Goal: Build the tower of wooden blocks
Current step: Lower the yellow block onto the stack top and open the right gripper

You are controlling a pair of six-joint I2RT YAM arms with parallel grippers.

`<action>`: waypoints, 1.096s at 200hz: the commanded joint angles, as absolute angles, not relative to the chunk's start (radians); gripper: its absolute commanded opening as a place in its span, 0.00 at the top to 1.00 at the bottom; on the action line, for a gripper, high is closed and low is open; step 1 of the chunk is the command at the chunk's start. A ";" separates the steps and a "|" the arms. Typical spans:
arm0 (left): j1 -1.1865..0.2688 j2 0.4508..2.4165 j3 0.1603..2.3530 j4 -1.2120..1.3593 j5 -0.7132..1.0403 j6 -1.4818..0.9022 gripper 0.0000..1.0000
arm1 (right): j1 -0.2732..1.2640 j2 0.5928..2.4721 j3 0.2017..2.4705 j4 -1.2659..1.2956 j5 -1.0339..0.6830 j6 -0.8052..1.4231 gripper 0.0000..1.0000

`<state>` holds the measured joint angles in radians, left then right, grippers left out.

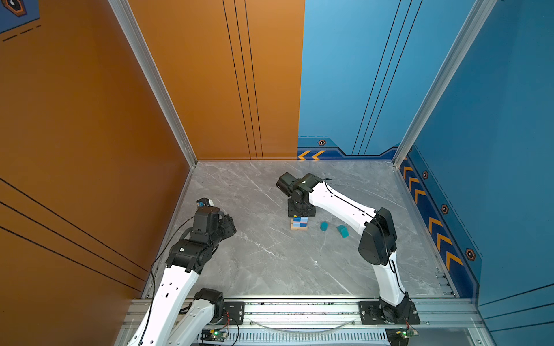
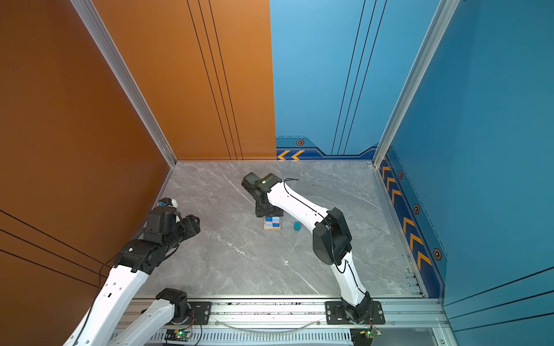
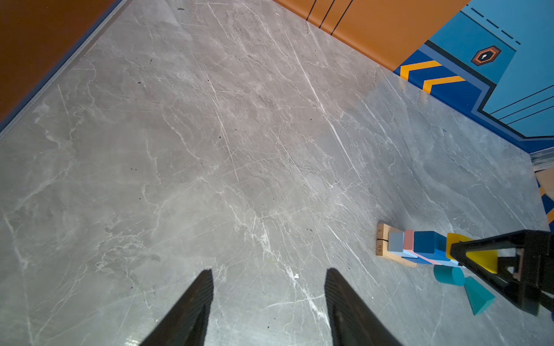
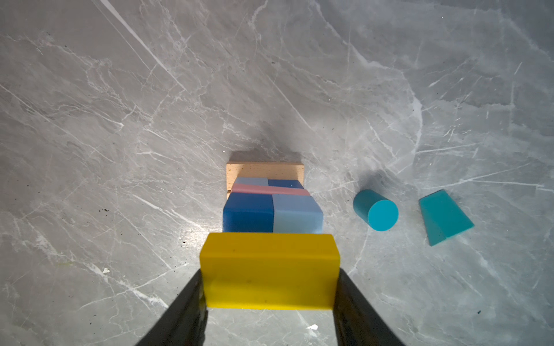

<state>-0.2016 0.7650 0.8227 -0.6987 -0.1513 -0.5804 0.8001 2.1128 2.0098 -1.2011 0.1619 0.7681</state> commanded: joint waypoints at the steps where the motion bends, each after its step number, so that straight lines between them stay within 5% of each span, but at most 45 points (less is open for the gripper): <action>1: -0.193 0.752 0.808 -0.689 -0.133 -0.565 0.38 | 0.793 2.083 1.999 -1.200 0.173 0.796 0.51; 219: -0.193 0.754 0.807 -0.687 -0.133 -0.563 0.38 | 0.783 2.091 1.961 -1.154 0.157 0.824 0.49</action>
<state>-0.2012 0.7605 0.8192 -0.6983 -0.1509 -0.5804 0.7868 2.1132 1.9732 -1.1580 0.1581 0.7952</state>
